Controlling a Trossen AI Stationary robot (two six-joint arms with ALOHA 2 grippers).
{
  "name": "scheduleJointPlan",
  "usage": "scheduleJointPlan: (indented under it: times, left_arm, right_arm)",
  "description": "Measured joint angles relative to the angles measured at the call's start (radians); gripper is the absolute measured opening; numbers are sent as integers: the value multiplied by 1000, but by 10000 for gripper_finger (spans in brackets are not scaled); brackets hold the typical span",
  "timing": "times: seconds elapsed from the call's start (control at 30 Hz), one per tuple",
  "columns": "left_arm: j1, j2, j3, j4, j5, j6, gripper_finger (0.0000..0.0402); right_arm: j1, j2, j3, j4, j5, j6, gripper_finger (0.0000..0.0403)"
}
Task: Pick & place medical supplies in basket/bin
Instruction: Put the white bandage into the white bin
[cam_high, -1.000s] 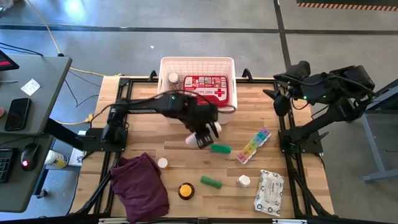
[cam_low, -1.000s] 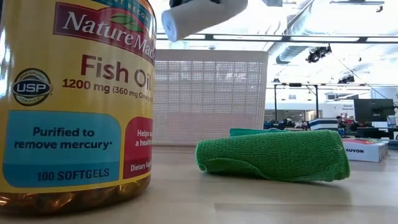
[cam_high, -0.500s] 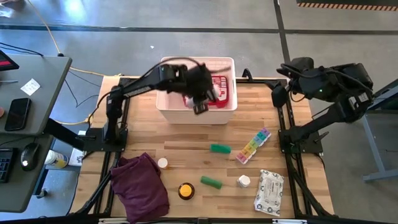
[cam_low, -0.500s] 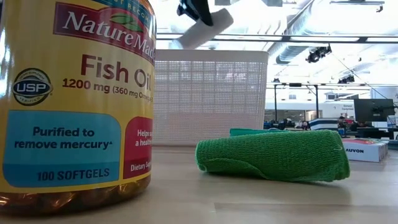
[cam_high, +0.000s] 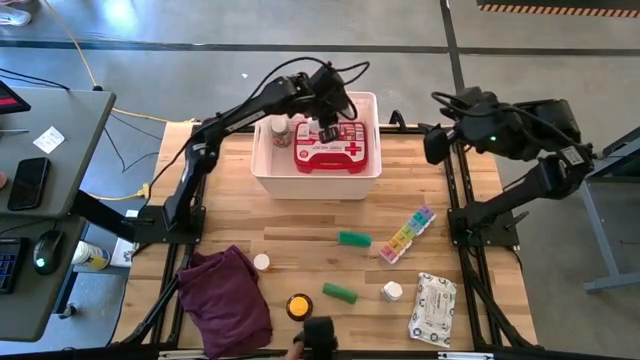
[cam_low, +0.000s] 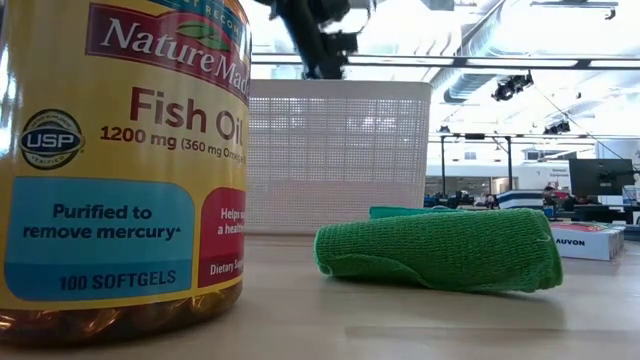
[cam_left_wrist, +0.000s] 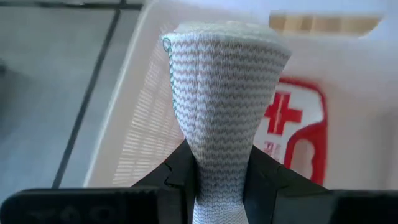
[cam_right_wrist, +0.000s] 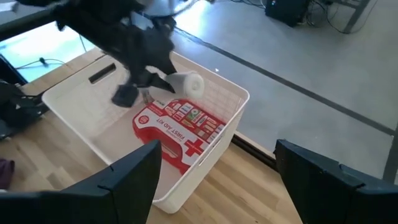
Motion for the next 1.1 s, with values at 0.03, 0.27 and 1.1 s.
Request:
scheduleJointPlan:
  times: [0.03, 0.27, 1.1]
  left_arm:
    - [7, 14, 0, 3, 2, 14, 128]
    - [29, 104, 0, 115, 13, 63, 128]
    - [28, 213, 2, 246, -100, 77, 240]
  right_arm:
    - [-4, 4, 0, 0, -1, 0, 304]
    - [-41, 32, 0, -1, -8, 0, 304]
    - [-92, 41, 0, -1, -87, 52, 304]
